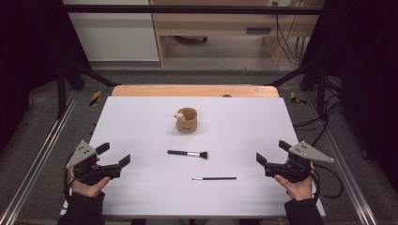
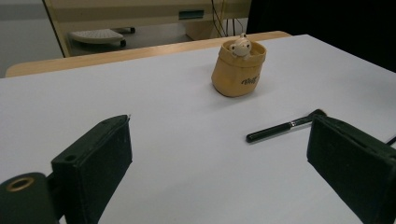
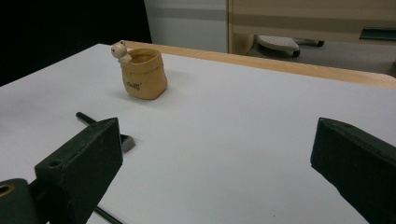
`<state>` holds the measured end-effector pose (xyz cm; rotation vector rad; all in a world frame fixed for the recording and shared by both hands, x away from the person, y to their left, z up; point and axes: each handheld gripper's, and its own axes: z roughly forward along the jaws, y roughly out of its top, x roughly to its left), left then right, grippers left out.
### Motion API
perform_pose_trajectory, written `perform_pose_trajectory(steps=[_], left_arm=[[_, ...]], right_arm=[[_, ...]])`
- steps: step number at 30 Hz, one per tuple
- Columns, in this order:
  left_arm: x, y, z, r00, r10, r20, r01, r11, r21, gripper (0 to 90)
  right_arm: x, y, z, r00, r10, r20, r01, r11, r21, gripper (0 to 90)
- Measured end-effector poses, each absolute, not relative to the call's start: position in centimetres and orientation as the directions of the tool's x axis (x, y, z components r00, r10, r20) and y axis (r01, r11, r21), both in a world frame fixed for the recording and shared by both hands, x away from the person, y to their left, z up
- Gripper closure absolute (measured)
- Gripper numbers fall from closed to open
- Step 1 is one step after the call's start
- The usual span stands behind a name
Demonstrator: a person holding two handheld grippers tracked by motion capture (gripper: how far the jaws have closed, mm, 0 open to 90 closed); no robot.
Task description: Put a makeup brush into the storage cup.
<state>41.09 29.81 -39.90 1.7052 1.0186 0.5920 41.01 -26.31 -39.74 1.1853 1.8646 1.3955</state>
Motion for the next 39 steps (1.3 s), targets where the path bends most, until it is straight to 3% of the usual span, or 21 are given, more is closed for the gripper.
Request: perform_pose_trajectory(steps=[19, 39], left_arm=[[40.9, 30.0, -39.9, 0.521, 0.85, -0.083, 0.347, -0.122, 0.93, 6.0], [41.0, 29.7, -40.0, 0.524, 0.848, -0.076, 0.35, -0.133, 0.927, 6.0]], right_arm=[[41.0, -25.2, -39.5, -0.518, 0.852, 0.071, 0.338, 0.128, 0.933, 4.6], [41.4, -20.5, -39.9, -0.62, 0.783, 0.044, 0.355, 0.231, 0.906, 6.6]])
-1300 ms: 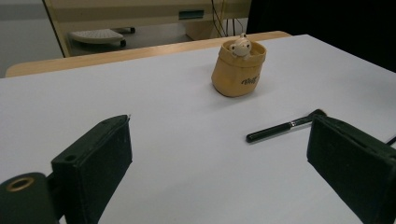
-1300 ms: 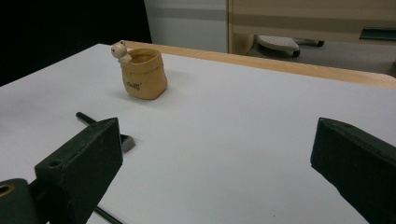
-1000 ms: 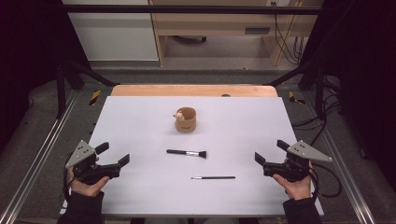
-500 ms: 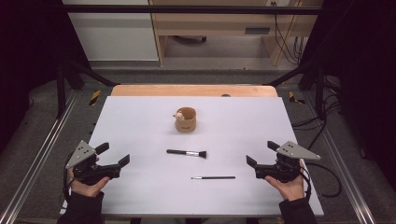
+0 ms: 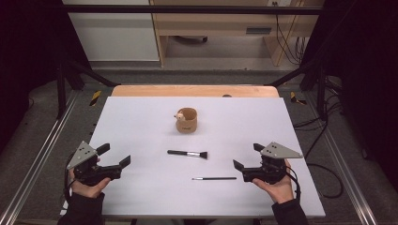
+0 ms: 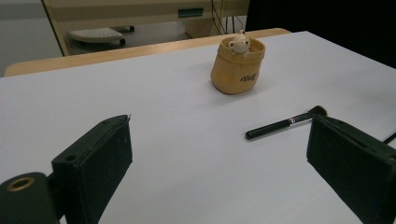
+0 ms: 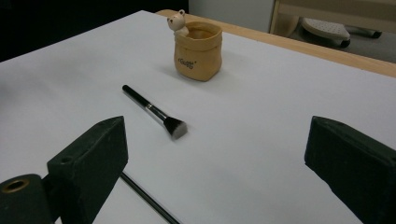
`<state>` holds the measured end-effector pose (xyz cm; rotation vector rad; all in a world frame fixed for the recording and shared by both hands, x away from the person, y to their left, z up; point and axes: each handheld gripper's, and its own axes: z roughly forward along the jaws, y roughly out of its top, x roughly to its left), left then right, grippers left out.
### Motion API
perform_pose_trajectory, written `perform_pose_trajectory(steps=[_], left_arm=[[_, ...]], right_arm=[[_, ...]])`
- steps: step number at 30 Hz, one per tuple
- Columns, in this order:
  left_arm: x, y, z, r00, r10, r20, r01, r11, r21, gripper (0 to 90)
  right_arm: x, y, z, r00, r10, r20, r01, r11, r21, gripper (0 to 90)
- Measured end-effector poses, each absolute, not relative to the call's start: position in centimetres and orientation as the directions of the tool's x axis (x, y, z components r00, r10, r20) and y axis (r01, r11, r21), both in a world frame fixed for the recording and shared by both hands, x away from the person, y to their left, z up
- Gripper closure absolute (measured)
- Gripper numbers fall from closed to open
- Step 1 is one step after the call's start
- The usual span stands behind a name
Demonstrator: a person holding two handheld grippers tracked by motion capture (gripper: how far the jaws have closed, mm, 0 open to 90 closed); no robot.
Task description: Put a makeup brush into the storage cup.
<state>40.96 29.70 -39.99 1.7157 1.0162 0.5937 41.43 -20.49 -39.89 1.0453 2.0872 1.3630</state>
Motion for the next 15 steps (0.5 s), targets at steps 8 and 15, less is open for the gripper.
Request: perform_pose_trajectory(steps=[8, 15], left_arm=[[41.0, 29.6, -40.0, 0.524, 0.849, -0.075, 0.352, -0.135, 0.926, 6.1], [41.0, 29.6, -40.1, 0.523, 0.849, -0.075, 0.353, -0.136, 0.925, 6.0]], right_arm=[[41.7, -18.8, -40.4, -0.648, 0.761, 0.039, 0.364, 0.264, 0.893, 7.4], [42.1, -17.3, -41.1, -0.671, 0.741, 0.03, 0.376, 0.306, 0.875, 8.2]])
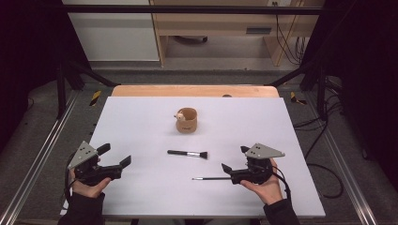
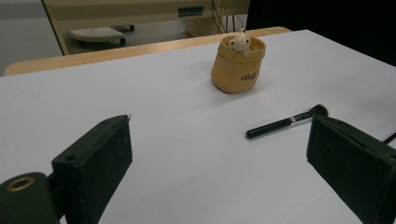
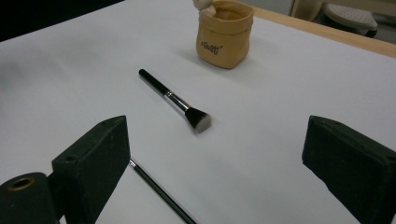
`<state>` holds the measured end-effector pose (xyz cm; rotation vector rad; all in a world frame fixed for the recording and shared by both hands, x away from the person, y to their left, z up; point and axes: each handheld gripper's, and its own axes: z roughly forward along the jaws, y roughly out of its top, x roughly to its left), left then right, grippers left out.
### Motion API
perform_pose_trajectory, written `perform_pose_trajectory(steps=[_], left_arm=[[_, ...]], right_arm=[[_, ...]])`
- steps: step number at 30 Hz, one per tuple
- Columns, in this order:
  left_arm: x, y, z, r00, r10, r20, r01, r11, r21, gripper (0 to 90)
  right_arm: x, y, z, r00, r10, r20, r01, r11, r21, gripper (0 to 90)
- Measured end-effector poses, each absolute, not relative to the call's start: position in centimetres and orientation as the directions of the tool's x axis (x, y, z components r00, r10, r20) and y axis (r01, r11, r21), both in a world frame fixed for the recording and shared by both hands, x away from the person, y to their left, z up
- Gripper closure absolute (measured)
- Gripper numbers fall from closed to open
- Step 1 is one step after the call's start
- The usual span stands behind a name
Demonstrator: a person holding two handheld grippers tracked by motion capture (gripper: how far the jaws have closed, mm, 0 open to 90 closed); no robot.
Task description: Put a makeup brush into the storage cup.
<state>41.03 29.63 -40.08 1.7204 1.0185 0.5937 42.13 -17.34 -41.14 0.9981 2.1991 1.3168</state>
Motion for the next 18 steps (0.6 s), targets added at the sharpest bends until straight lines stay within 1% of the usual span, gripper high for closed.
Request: perform_pose_trajectory(steps=[18], left_arm=[[41.0, 29.5, -40.1, 0.528, 0.846, -0.072, 0.353, -0.142, 0.925, 6.1]], right_arm=[[42.7, -14.5, -43.3, -0.719, 0.694, 0.026, 0.413, 0.397, 0.819, 11.7]])
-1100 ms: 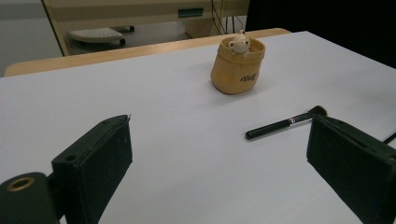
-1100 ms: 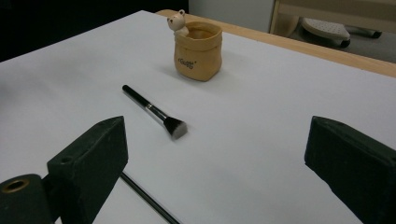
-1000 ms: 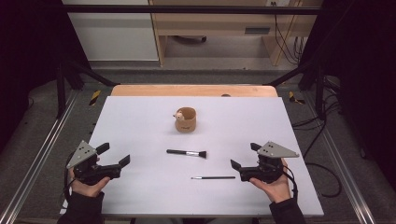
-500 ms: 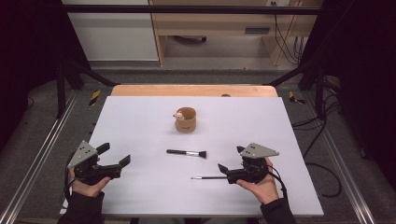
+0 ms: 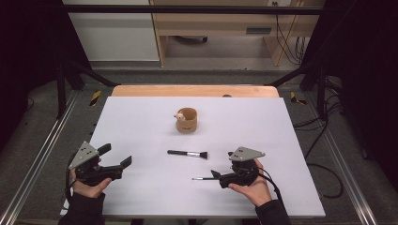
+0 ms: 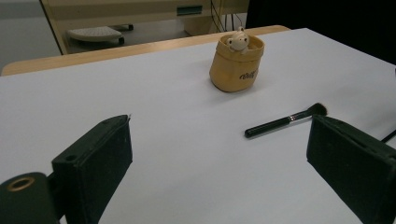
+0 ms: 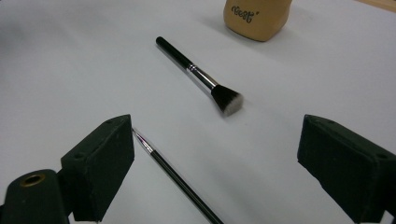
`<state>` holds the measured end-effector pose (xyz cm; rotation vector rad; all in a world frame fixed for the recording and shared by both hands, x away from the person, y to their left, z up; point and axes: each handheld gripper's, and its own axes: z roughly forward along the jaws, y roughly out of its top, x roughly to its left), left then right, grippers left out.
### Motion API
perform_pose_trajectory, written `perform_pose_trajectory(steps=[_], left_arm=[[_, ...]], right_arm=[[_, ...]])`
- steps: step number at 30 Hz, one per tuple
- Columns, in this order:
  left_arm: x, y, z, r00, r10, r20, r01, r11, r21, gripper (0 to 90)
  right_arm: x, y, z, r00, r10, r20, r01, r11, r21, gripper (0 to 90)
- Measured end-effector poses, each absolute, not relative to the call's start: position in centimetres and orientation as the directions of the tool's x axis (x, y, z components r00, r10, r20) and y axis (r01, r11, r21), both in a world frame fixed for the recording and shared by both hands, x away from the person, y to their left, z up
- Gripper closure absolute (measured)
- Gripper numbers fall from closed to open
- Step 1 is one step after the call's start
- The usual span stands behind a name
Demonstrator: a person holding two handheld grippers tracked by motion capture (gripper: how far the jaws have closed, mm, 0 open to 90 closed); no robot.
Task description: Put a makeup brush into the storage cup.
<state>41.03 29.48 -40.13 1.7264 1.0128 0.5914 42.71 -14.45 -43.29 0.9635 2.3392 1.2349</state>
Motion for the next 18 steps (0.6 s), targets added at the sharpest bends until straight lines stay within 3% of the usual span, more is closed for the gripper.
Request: perform_pose_trajectory(steps=[18], left_arm=[[41.0, 29.3, -40.2, 0.532, 0.844, -0.062, 0.352, -0.154, 0.923, 6.1]], right_arm=[[42.9, -12.7, -45.4, -0.745, 0.667, 0.017, 0.438, 0.469, 0.767, 16.2]])
